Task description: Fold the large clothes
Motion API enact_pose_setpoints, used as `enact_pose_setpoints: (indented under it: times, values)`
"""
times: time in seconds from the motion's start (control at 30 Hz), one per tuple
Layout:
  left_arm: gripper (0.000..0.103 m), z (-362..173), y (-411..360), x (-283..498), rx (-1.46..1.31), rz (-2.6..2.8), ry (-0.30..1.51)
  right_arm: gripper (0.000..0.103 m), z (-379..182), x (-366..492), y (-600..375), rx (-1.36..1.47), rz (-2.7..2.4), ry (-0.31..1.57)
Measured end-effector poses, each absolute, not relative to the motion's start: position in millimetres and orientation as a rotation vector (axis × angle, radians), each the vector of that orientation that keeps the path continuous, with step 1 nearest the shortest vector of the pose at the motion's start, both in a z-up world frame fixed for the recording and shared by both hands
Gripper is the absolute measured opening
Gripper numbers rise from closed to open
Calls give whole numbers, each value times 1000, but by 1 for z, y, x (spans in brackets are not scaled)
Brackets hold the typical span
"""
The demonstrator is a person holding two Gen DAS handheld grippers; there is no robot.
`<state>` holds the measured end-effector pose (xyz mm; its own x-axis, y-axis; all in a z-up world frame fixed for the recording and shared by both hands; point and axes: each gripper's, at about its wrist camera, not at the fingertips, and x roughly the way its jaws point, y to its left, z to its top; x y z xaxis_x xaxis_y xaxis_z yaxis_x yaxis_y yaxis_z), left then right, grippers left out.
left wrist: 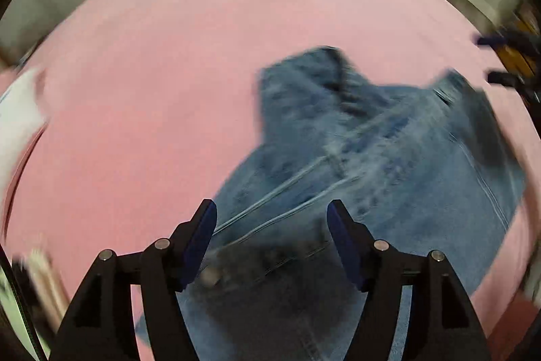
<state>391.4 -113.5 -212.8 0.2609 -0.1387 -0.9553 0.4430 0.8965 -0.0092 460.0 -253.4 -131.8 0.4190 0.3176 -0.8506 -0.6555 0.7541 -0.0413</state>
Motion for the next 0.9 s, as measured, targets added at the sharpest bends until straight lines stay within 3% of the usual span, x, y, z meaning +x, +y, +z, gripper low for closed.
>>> enact_pose_setpoints:
  times: [0.43, 0.63, 0.77, 0.83, 0.9]
  values:
    - [66, -233, -158, 411, 348, -720, 1400, 66, -187, 477, -155, -635, 1163, 1019]
    - [60, -250, -167, 403, 407, -763, 1453, 65, -202, 471, -132, -717, 1284, 1075]
    - [42, -256, -172, 395, 454, -751, 1414, 56, -220, 469, -118, -753, 1308, 1116]
    - [33, -256, -167, 393, 438, -738, 1402, 42, -226, 469, -115, -783, 1289, 1100]
    - [21, -255, -160, 392, 400, -733, 1409, 6, -227, 475, -114, -752, 1271, 1099]
